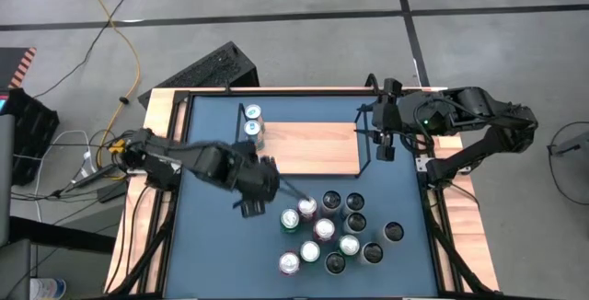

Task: Place canned beverage on shelf
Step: Put the blue soda can on the shelf aligned with the other blue soda cans

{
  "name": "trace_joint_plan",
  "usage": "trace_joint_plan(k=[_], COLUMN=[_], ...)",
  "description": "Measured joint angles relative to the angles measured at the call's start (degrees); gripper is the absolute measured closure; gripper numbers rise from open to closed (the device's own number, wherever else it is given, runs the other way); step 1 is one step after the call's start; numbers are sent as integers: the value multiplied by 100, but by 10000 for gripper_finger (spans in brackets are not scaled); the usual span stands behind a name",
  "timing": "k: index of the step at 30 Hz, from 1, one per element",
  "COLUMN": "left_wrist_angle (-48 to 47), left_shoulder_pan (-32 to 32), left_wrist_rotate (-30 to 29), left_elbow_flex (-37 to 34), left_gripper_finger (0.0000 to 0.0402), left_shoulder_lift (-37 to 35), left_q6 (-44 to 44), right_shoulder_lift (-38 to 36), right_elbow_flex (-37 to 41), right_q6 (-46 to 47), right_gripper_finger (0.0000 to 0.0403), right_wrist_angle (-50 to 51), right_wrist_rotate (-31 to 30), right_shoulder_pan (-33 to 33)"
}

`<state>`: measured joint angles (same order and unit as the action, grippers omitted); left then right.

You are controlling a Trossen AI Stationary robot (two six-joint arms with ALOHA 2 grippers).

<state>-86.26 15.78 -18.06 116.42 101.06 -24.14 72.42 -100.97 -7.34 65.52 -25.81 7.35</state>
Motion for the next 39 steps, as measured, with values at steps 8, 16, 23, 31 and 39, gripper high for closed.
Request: trace_joint_plan(k=[8,16,23,31,39], left_wrist_angle=[252,1620,1868,2154,2302], left_shoulder_pan=[-901,-1441,-1568,-1725,-1914], left_wrist_rotate=[212,653,511,477,564], left_elbow_flex=[-646,-2271,-2939,-3415,-3578], left_gripper_finger=[175,176,176,176,176], left_shoulder_lift=[-700,-1630,-1764,-1758,-1760], left_q6=[848,1193,1317,1284,1411], right_shoulder_lift=[0,0,0,0,0], right_elbow_flex=[0,0,0,0,0], right_q6=[318,438,453,604,673], right_gripper_finger=[176,176,176,176,176], right_wrist_angle=[1,-7,-196,-190,-195], right_wrist_rotate=[-2,1,11,8,8], right_shoulder_pan=[-131,-362,-519,-527,-527])
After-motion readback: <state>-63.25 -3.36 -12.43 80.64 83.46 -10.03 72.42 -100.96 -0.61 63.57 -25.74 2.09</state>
